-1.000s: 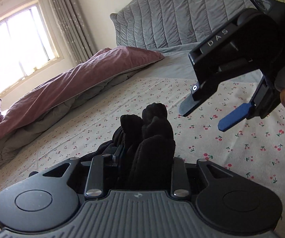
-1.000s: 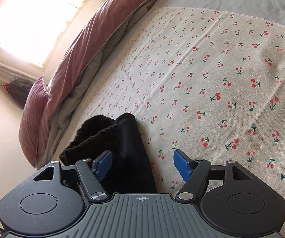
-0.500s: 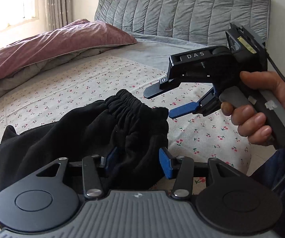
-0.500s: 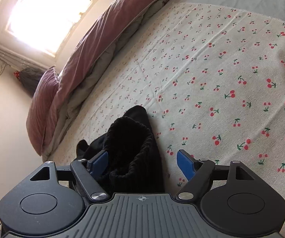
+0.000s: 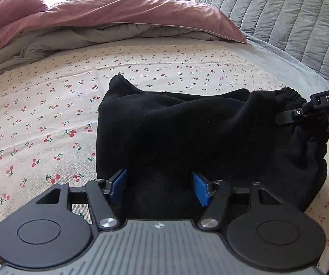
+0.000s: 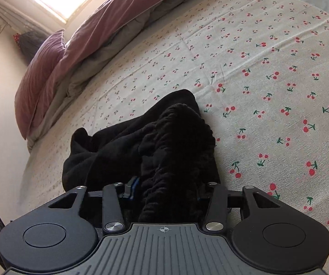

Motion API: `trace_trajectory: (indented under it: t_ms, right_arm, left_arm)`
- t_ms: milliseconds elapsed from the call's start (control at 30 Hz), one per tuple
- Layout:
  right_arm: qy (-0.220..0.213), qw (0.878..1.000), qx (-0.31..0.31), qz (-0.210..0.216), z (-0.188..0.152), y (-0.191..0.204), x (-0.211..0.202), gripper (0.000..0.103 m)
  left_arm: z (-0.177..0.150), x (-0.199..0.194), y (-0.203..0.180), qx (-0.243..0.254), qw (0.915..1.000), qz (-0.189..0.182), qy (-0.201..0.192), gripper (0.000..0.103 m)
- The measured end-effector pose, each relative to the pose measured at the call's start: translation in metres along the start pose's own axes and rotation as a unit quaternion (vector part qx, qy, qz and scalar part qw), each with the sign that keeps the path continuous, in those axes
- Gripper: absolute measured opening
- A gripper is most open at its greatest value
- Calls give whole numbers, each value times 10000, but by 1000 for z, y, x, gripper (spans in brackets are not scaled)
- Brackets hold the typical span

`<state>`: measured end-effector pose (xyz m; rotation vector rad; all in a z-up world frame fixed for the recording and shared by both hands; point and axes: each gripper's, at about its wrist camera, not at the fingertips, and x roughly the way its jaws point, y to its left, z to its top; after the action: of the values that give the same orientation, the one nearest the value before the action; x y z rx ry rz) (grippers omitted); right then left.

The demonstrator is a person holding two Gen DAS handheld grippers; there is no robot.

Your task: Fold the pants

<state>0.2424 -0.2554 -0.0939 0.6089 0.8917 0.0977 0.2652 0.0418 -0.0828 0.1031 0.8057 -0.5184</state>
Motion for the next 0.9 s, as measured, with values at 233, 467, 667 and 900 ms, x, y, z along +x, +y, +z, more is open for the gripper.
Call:
trace_trajectory:
  t_ms: [233, 467, 667, 900]
  right_arm:
    - [-1341, 9807, -1085, 917, 3, 37, -52, 28]
    - [54, 9979, 629, 140, 2, -39, 13, 42]
    - [-83, 9999, 76, -58, -4, -22, 4, 42]
    - [-240, 9997, -63, 62, -3, -19, -11, 32]
  left_arm:
    - [39, -25, 32, -326, 9968, 270, -675, 60]
    - [99, 25, 66, -1270, 9895, 410, -564, 63]
    - [104, 98, 25, -542, 9905, 1191, 428, 10]
    - [84, 77, 73, -2838, 9570, 496, -330, 3]
